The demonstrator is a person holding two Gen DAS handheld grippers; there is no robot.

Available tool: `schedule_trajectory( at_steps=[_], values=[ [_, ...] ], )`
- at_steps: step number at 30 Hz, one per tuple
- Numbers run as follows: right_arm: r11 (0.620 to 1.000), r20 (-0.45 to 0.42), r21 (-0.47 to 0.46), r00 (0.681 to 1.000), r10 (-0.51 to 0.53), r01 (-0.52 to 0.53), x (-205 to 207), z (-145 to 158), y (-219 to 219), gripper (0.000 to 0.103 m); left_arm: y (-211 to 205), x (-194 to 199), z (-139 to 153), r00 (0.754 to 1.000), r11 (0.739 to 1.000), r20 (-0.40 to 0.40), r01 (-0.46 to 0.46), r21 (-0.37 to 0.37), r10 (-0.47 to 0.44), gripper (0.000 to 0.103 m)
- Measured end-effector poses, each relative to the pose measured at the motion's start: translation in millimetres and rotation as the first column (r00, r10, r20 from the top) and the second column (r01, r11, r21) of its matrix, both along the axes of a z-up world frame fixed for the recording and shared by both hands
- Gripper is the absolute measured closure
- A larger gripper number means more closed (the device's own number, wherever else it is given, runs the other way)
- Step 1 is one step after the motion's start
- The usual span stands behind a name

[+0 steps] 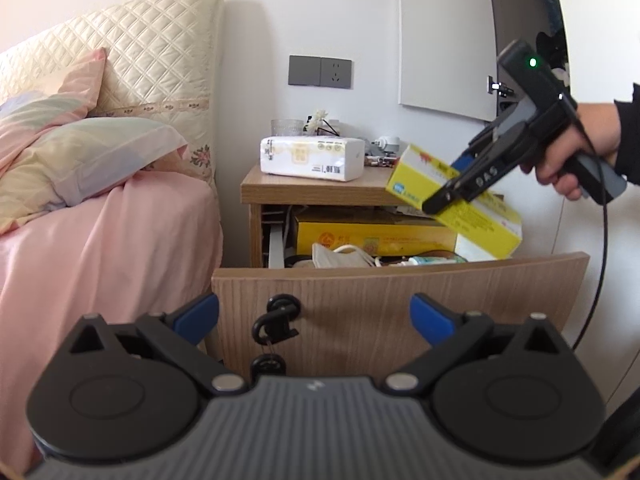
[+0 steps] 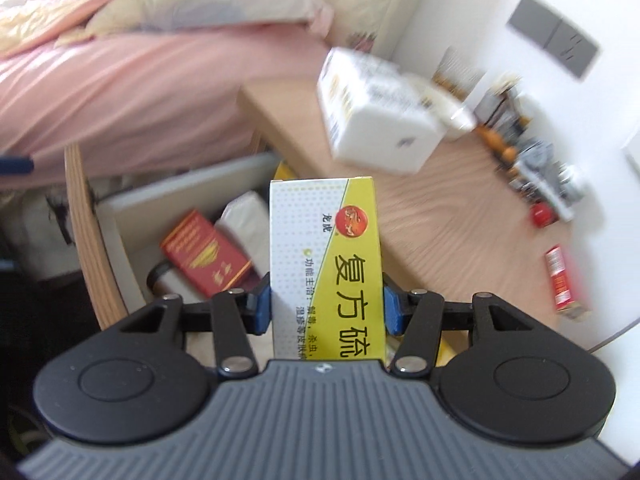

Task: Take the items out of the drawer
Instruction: 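Lift the medicine box up out of the drawer with the right tool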

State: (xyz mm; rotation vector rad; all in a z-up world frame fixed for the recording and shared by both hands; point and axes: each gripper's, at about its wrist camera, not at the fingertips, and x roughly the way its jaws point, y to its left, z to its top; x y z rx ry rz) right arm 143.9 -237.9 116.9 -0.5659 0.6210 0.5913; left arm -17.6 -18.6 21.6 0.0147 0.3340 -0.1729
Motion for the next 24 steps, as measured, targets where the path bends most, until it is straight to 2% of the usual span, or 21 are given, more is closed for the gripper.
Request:
schedule_trajectory(
  at_steps=[5, 9, 12, 15, 20, 24],
  values=[
    [0.989, 0.088, 0.114, 0.991, -0.105, 0.095, 22, 25, -5, 0.047, -1, -2, 1, 1.000, 1.000, 0.006, 0.002, -0.005, -0.002, 0.000],
    [0.952, 0.101, 0.243, 0.971, -0.216, 0.186, 42, 34, -16, 0.047, 0, -3, 3, 1.000, 1.000, 0.013, 0.006, -0.017, -0.006, 0.000],
    [0.896, 0.049, 0.357, 0.953, -0.300, 0.264, 68, 36, -30, 0.047, 1, -3, 3, 1.000, 1.000, 0.011, 0.006, -0.018, -0.005, 0.000],
    [0.849, 0.015, 0.419, 0.932, -0.362, 0.323, 94, 34, -41, 0.047, 2, -2, 3, 1.000, 1.000, 0.009, -0.001, -0.021, 0.001, 0.000],
    [0.794, -0.044, 0.462, 0.904, -0.425, 0.396, 133, 22, -50, 0.048, 4, 0, 2, 1.000, 1.000, 0.006, -0.011, -0.013, 0.011, 0.000],
    [0.765, -0.090, 0.479, 0.891, -0.444, 0.430, 158, 6, -53, 0.048, 4, 0, 2, 1.000, 1.000, 0.007, -0.008, -0.015, 0.009, 0.000]
  ],
)
